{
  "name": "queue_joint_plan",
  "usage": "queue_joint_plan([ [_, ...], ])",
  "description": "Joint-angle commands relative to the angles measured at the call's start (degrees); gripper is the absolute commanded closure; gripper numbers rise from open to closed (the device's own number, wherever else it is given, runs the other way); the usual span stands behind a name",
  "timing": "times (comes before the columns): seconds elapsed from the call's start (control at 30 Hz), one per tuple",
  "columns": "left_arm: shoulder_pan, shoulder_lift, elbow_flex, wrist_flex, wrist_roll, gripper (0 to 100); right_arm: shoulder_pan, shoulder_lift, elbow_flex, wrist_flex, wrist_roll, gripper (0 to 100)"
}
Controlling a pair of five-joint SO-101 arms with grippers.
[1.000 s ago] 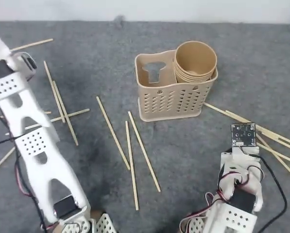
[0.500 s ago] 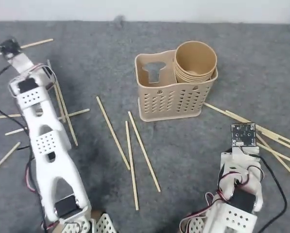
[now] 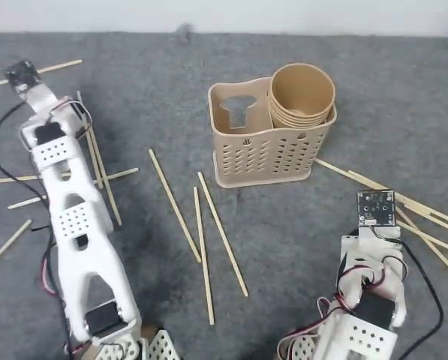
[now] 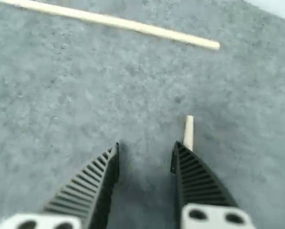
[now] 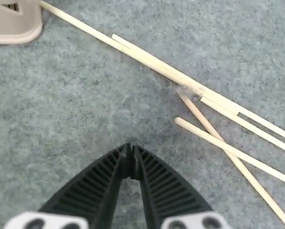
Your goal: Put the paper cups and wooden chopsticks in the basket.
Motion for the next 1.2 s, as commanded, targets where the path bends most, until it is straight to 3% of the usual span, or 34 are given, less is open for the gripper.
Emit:
queue_joint_plan([
  [0.0,0.7,-10.5,-2.0,10.3,0.7,83,-0.6,0.7,1.1,0.3,0.8,99.0],
  [0.23,1.2,-13.1,-2.0,16.3,5.6,83,-0.6,0.7,1.1,0.3,0.8,99.0],
  [0.53,1.5,-5.7,-2.0,2.2,6.2,83,-0.6,0.7,1.1,0.3,0.8,99.0],
  [0.97,4.0,3.6,-1.9,-3.3,4.1,83,-0.6,0.7,1.1,0.4,0.8,99.0],
  [1.17,3.3,1.1,-2.0,-1.6,1.1,100,-0.6,0.7,1.1,0.4,0.8,99.0],
])
